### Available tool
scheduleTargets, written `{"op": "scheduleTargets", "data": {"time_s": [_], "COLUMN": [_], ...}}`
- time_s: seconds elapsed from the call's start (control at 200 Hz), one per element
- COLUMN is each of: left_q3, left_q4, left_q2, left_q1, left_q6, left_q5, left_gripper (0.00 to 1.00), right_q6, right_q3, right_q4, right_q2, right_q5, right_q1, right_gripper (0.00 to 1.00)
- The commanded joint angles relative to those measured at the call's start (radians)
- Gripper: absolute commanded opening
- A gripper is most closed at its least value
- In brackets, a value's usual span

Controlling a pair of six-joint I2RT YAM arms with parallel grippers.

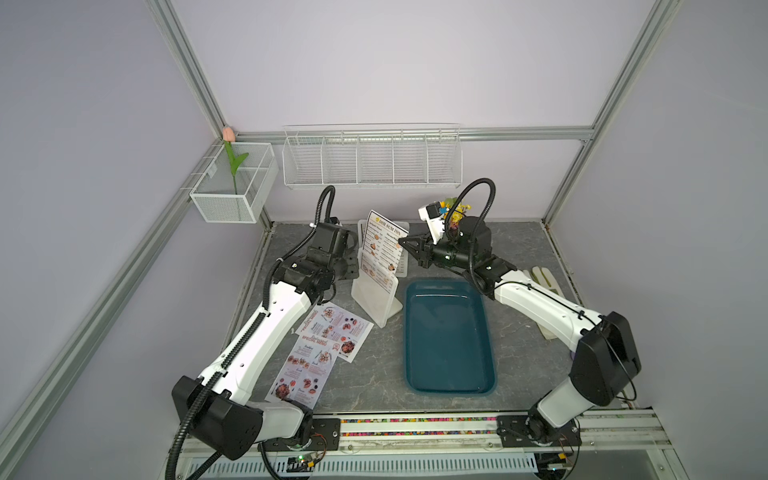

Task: Replace the menus in the menu holders
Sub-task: Insert the menu into the menu holder.

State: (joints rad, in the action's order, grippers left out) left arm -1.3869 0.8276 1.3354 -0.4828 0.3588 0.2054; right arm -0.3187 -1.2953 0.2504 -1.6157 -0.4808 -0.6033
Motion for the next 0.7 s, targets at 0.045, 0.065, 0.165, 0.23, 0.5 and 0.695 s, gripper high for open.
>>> {"op": "scheduleTargets", "data": {"time_s": [0.045,0.065,0.165,0.23,0.5,0.695], "left_q3": [0.003,0.002,0.000,-0.002,-0.008,-0.012], "left_q4": [-0.002,-0.001,-0.002,-0.002,-0.005,-0.004], "left_q2": [-0.011,-0.010,-0.006,-0.005,-0.005,-0.005], "left_q1": [0.004,0.005,0.006,0.004,0.004,0.005], "left_q6": [0.014,0.014,0.014,0.014,0.016,0.018], "left_q5": [0.012,0.010,0.009,0.008,0.006,0.006], "left_gripper": [0.52,0.52,0.52,0.52,0.52,0.52], "right_q6": [0.020,0.020,0.021,0.021,0.041,0.046], "right_q3": [0.019,0.019,0.023,0.028,0.054,0.057], "right_q4": [-0.013,-0.014,-0.022,-0.026,-0.070,-0.108], "right_q2": [0.002,0.003,0.001,-0.003,-0.012,-0.031], "right_q5": [-0.020,-0.021,-0.025,-0.027,-0.035,-0.057], "right_q1": [-0.010,-0.011,-0.015,-0.019,-0.046,-0.064], "right_gripper": [0.13,0.13,0.13,0.13,0.15,0.17]}}
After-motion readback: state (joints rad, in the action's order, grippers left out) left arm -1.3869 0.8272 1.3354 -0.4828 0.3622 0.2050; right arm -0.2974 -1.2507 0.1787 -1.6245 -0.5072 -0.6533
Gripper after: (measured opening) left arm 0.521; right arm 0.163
